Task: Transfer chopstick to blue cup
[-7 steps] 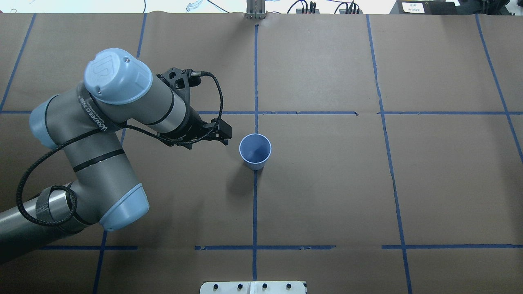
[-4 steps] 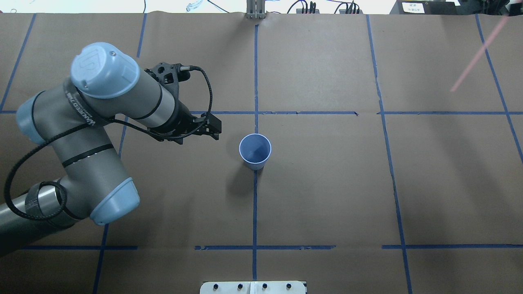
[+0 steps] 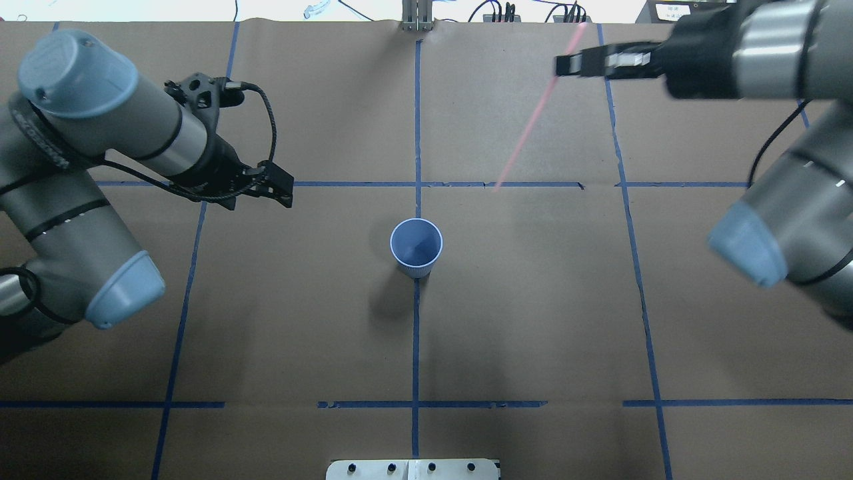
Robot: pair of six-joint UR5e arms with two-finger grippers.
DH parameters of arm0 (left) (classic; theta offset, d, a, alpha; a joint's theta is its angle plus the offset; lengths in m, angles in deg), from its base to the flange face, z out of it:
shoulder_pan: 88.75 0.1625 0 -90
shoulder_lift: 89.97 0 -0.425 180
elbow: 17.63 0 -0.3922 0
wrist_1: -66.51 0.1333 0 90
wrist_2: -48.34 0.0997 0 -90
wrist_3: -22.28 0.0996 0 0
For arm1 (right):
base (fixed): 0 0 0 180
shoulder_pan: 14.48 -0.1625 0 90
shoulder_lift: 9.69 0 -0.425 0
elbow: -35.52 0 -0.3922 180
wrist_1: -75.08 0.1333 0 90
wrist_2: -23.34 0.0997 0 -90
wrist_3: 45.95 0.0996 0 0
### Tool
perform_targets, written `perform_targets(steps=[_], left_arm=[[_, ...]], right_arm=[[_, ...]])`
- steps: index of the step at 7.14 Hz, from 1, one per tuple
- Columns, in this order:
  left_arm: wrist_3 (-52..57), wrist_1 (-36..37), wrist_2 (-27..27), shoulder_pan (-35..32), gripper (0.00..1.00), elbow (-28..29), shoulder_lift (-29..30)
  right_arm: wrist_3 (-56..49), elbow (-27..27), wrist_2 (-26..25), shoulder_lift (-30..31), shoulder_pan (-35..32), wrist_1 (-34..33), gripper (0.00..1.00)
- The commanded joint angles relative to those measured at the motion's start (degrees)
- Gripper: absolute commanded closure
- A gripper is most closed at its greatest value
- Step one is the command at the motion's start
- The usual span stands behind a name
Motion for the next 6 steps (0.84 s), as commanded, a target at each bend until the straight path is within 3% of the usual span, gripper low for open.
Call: perform_targets(steps=[1,2,3,4,6], left_arm=[[1.7,0.1,-1.2,-1.3,0.00,0.0,-0.6],[1.7,0.1,-1.2,-1.3,0.00,0.0,-0.7],[1.7,0.1,-1.2,-1.3,0.00,0.0,-0.7],[1.7,0.1,-1.2,-1.3,0.00,0.0,-0.7],[1.7,0.1,-1.1,-1.1,0.00,0.1,-0.7]], right_arm=[[0.4,-2.0,-15.9,-4.2,13.2,-8.6,1.00],[-0.2,-1.4,-20.6,-4.3,16.9,-9.0,1.00],[-0.5,-1.1,-23.9,-5.6,17.7,-13.6,1.00],[-0.5,-1.1,-25.3,-6.0,18.1,-16.4,1.00],[-2.0,1.7,-33.0,-6.9,22.4,-16.5,0.99]])
